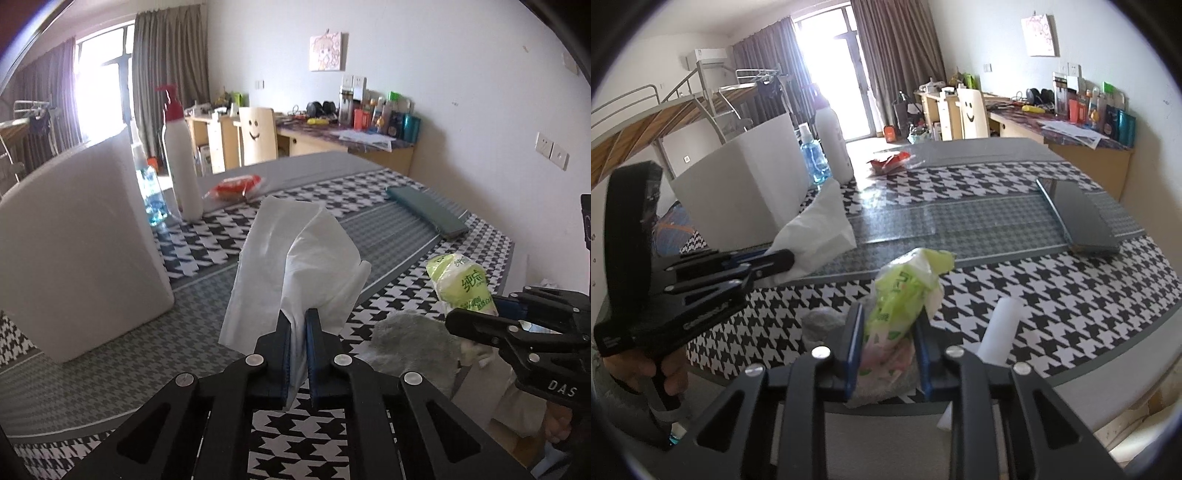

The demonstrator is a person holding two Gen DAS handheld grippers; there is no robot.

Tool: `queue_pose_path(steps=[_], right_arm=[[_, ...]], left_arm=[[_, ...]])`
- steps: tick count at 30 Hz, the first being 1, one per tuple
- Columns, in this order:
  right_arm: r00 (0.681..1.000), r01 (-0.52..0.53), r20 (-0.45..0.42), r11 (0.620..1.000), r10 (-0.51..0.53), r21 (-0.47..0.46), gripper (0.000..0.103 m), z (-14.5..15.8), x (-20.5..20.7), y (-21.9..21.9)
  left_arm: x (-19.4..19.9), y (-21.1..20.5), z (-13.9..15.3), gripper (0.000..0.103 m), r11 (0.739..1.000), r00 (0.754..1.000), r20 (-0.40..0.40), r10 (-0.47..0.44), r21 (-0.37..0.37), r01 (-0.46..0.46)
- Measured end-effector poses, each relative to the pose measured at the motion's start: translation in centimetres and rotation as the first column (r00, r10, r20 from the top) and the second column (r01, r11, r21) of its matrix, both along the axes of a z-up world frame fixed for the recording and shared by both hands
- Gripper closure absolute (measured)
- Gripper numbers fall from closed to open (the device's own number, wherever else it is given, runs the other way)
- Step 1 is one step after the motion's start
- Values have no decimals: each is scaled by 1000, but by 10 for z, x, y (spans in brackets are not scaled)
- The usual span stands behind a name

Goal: Organize soft objects
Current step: 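Lift the white tissues and green packet with both tools off the table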

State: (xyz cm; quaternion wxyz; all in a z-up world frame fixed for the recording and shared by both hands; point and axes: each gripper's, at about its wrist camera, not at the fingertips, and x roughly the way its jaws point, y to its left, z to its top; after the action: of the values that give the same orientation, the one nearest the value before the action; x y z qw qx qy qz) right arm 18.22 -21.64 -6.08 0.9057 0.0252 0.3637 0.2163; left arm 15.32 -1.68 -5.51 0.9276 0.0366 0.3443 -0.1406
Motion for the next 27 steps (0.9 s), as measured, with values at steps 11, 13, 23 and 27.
queue_pose_path(steps=[11,13,23,27], right_arm=[[998,-17,55,1000,17,-2,73,18,2,11],[997,-26,68,1000,26,-6,73,21,2,14],[993,-43,110,999,43,-6,73,32,5,19],[990,-57,127,998,55,10,73,38,6,19]], left_arm=[[-10,13,14,95,999,998,46,32,-11,-32],[-12,16,16,95,999,998,54,40,-12,-39],[-18,25,29,95,998,994,90,64,-18,-63],[-20,29,37,95,997,990,115,77,-25,-75]])
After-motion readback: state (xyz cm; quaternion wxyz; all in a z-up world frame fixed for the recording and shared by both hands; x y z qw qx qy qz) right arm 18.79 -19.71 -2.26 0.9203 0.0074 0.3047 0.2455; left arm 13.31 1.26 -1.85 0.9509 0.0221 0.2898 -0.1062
